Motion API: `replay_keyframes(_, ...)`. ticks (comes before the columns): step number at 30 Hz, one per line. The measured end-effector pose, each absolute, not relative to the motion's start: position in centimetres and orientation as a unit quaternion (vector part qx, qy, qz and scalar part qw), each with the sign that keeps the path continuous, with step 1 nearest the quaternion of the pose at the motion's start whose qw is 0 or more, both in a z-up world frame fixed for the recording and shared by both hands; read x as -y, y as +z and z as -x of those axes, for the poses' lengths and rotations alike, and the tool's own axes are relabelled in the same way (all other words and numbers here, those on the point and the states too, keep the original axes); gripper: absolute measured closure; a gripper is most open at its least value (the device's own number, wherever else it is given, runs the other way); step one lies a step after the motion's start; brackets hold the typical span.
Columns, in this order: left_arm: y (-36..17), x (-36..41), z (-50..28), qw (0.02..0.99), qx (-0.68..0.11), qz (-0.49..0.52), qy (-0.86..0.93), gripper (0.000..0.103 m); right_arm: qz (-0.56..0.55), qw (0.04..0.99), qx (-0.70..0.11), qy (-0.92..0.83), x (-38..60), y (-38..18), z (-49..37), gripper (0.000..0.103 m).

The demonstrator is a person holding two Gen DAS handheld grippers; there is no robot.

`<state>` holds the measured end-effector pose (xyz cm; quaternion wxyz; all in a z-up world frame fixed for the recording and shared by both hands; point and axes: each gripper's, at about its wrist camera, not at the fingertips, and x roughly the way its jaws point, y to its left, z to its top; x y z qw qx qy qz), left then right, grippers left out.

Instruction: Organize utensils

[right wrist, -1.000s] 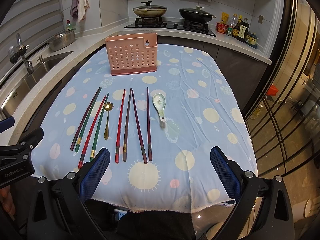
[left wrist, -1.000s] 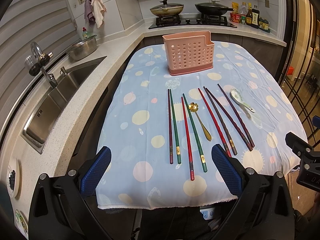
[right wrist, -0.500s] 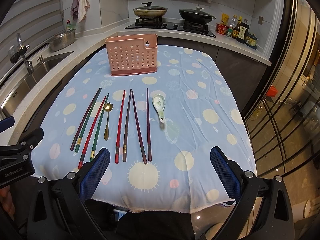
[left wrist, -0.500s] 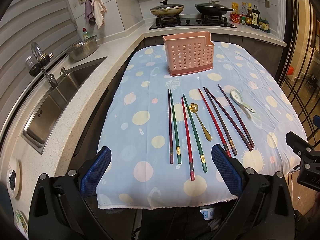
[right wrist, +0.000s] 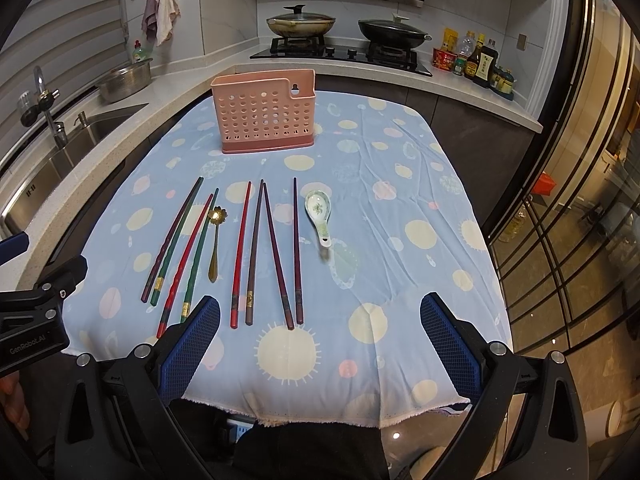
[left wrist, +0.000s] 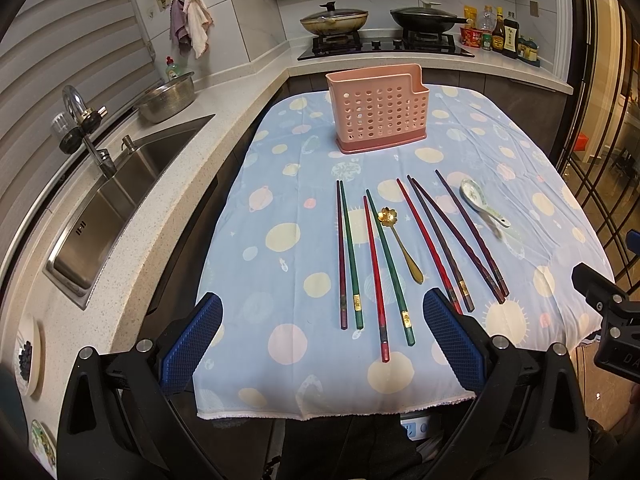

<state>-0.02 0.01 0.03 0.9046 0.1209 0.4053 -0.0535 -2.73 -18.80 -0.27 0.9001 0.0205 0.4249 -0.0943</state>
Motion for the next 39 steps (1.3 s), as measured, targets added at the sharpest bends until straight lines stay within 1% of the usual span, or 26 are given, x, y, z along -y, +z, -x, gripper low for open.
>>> replay_keyframes(31, 0.2, -0.2, 0.1, 0.904, -0.406, -0.120, -0.060, 0.007, -0.021, 0.900, -0.426, -0.094, 18.8, -0.4, 2.7, 0.007)
replay_keyframes(34, -0.5, -0.2, -0.2, 0.902, -0.412, -0.110, -0.066, 0.007, -0.026, 0.898, -0.428, -0.094, 19.3, -0.6, 2.7, 0.007)
replay_keyframes(39, -2.3, -2.3, -2.5, 0.893, -0.440, -0.069, -0.064, 0.007, -0.039, 0.898, -0.427, -0.099, 20.0, -1.6, 1.8, 0.007)
